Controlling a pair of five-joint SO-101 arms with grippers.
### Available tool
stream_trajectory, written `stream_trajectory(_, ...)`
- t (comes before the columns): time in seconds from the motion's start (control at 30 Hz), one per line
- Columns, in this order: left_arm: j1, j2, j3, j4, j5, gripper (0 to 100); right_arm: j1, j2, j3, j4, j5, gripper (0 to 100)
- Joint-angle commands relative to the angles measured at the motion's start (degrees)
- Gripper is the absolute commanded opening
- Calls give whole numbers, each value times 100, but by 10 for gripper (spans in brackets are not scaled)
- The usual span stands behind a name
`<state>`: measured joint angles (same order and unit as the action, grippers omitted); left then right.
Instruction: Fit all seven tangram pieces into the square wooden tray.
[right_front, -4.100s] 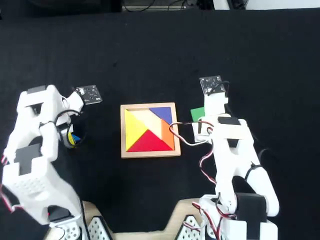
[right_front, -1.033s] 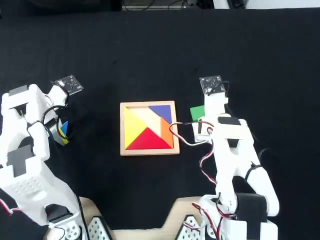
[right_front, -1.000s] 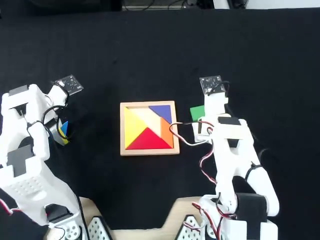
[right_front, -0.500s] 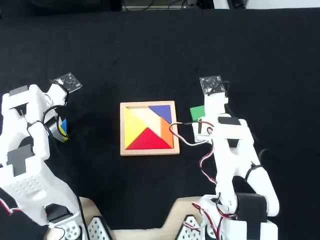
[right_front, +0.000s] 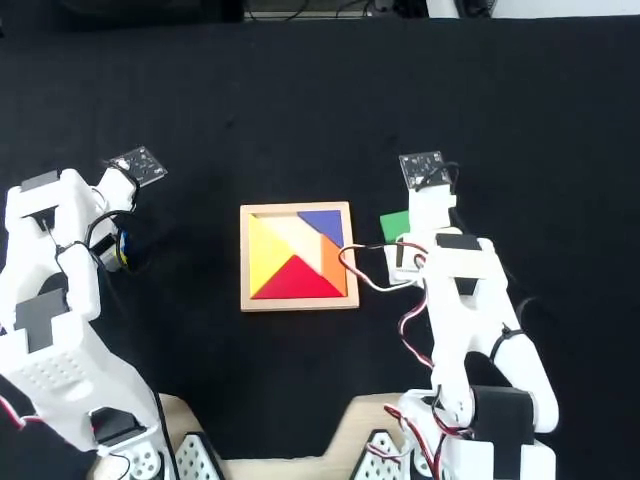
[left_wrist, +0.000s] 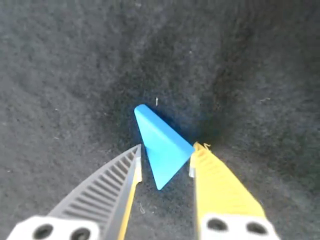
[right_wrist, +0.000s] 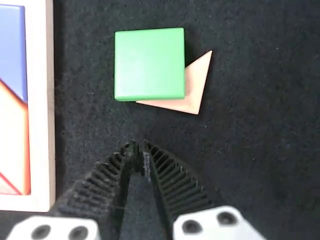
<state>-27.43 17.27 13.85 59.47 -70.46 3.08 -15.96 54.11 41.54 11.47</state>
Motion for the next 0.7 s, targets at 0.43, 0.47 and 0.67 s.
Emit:
stream_trajectory(0.43, 57, -26, -910, 941, 563, 278, -299, -31, 84, -35, 369, 12)
stream_trajectory(0.47, 48, -18, -910, 914, 563, 278, -299, -31, 84, -35, 369, 12)
stream_trajectory(0.67, -31, -26, -453, 290, 563, 278, -299, -31, 84, -44, 369, 12)
